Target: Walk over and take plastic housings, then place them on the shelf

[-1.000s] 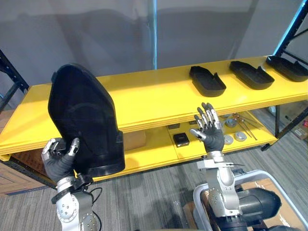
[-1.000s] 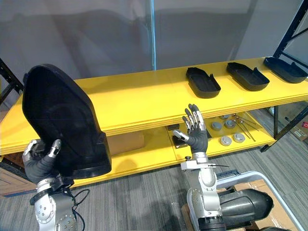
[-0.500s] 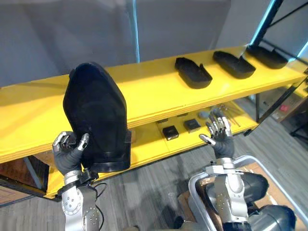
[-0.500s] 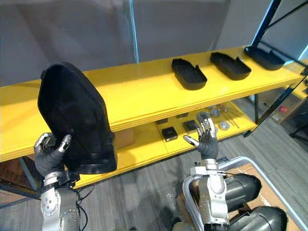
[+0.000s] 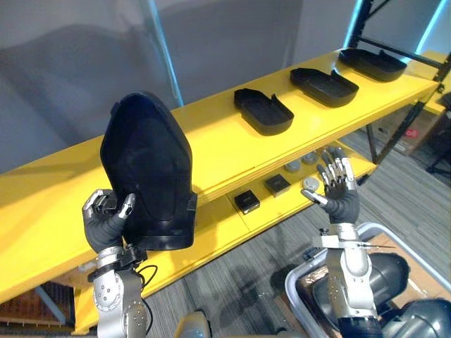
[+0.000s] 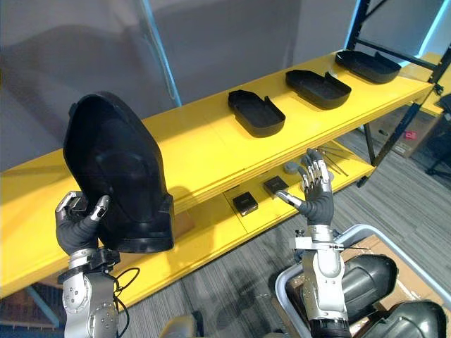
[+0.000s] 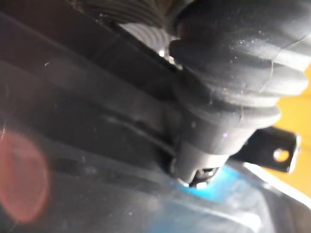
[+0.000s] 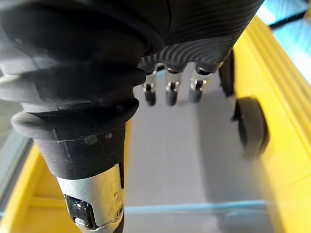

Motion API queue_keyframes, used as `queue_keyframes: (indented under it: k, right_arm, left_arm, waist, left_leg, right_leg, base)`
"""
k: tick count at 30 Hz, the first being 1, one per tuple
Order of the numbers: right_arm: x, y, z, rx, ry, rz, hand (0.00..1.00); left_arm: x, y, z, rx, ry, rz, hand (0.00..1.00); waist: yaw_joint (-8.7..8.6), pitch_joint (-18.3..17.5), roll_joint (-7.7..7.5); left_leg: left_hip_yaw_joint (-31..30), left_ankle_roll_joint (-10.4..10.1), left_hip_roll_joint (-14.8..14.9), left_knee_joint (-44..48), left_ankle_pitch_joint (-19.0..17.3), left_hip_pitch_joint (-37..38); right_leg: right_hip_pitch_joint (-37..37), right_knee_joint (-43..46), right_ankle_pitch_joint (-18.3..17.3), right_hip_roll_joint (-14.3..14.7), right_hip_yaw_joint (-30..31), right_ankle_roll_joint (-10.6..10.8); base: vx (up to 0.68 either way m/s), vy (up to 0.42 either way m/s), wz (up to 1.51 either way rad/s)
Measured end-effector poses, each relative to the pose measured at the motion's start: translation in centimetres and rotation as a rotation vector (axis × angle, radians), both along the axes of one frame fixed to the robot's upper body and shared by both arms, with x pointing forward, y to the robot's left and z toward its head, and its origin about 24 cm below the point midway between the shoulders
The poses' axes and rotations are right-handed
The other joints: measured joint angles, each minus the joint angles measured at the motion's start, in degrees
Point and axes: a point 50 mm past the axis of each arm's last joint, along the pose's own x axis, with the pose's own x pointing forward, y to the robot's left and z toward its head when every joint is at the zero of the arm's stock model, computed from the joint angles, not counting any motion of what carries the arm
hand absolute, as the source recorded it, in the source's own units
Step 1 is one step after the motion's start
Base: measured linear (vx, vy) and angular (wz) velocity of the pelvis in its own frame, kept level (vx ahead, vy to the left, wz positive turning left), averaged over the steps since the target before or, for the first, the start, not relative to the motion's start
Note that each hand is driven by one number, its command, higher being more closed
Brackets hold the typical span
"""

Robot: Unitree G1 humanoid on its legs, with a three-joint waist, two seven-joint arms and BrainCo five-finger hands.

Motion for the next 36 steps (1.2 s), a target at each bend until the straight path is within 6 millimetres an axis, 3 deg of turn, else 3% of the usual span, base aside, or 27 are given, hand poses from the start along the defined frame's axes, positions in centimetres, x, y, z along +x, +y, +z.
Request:
queue_keyframes:
  k: [2, 6, 8, 12, 15, 18, 23, 27, 31, 36]
  right_arm:
    - [0.0, 1.7, 0.1, 0.035, -0.009, 0.054, 0.0]
    - [-0.7, 2.2, 0.8, 0.052, -0.036, 0.071, 0.0]
    - [-0.8, 2.5, 0.4, 0.064, -0.015, 0.08, 0.0]
    - [-0.7, 3.6, 0.0, 0.066, 0.017, 0.126, 0.0]
    - [-0.7, 4.3, -0.1, 0.069, 0.029, 0.157, 0.0]
    - [-0.7, 5.3, -0.3, 0.071, 0.041, 0.201, 0.0]
    - [-1.0, 8.0, -0.5, 0.077, 0.068, 0.312, 0.0]
    - [-1.1, 9.1, -0.5, 0.069, 0.08, 0.381, 0.0]
    - [-1.2, 10.1, -1.1, 0.042, 0.128, 0.457, 0.0]
    - [-1.8, 11.6, -1.7, 0.026, 0.181, 0.586, 0.0]
  left_arm:
    - [0.2, 0.2, 0.0, 0.013, 0.022, -0.006, 1.0]
    - [0.7, -0.8, -0.5, -0.011, 0.078, -0.059, 1.0]
    - [0.8, -1.5, -1.0, -0.025, 0.115, -0.092, 1.0]
    - [1.5, -3.7, -1.5, -0.127, 0.152, -0.152, 1.0]
    - [2.3, -4.4, -1.2, -0.189, 0.15, -0.15, 1.0]
    - [4.4, -4.6, -0.4, -0.249, 0.159, -0.056, 1.0]
    - [5.9, -3.4, -0.2, -0.295, 0.217, 0.139, 1.0]
    - [5.8, -1.8, -0.2, -0.292, 0.254, 0.294, 1.0]
    - [6.4, 0.2, -2.4, -0.314, 0.389, 0.43, 1.0]
    - [8.2, 1.6, -3.4, -0.24, 0.523, 0.463, 1.0]
  waist:
    - [-0.34, -0.6, -3.64]
    - [-0.52, -1.2, -4.34]
    - [-0.49, -1.3, -4.05]
    - [-0.6, -2.1, -2.07]
    - [-0.67, -2.1, -2.05]
    - [-1.22, -2.1, -2.05]
    - [-2.11, -2.0, -1.92]
    - [-2.1, -2.0, -1.87]
    - [-2.97, -1.4, 0.73]
    - [-3.77, -1.6, 0.76]
  left_leg:
    - [2.3, 1.8, -3.3, -4.3, 1.2, 2.4]
    - [1.2, 2.3, -4.5, -5.8, 1.2, 2.6]
    - [0.7, 2.4, -4.3, -6.7, 1.4, 2.6]
    - [0.6, 1.9, -3.1, -11.2, 3.9, 3.3]
    - [0.7, 1.7, -2.7, -12.9, 4.8, 4.6]
    - [0.6, 1.9, -2.8, -14.1, 6.0, 4.8]
    - [0.9, 1.9, -2.9, -14.7, 6.9, 5.3]
    - [1.2, 2.0, -3.1, -15.1, 7.8, 4.0]
    - [1.2, 1.0, -1.5, -15.1, 9.2, 3.5]
    - [2.2, 0.6, -0.9, -15.1, 9.5, 3.5]
  right_leg:
    - [-0.7, 0.3, 0.7, -3.6, -1.2, 0.9]
    - [-0.5, 0.5, 2.8, -4.1, -4.7, 1.7]
    - [-0.5, 0.5, 2.9, -3.8, -5.5, 1.7]
    - [-1.5, 0.4, 3.5, -2.2, -5.6, 0.9]
    - [-1.2, 0.4, 3.5, -1.8, -5.6, 0.9]
    - [-1.4, 0.4, 3.7, -1.8, -5.6, 1.0]
    - [-1.3, 0.2, 3.6, -1.9, -5.5, 1.0]
    - [-2.4, -0.6, 1.6, -2.1, -5.5, 0.8]
    - [-3.7, 0.4, 0.8, -0.7, -5.5, 0.6]
    - [-4.7, 1.3, 0.9, -0.3, -4.8, 0.7]
  base:
    - [0.15, 0.176, -0.29]
    - [0.11, 0.072, 0.16]
    - [0.07, -0.023, 0.19]
    - [0.02, -0.041, 0.05]
    - [-0.01, -0.038, -0.05]
    - [-0.06, -0.007, 0.01]
    - [-0.09, 0.006, -0.05]
    - [-0.14, -0.013, -0.03]
    - [-0.13, -0.036, -0.01]
    - [-0.03, -0.008, -0.1]
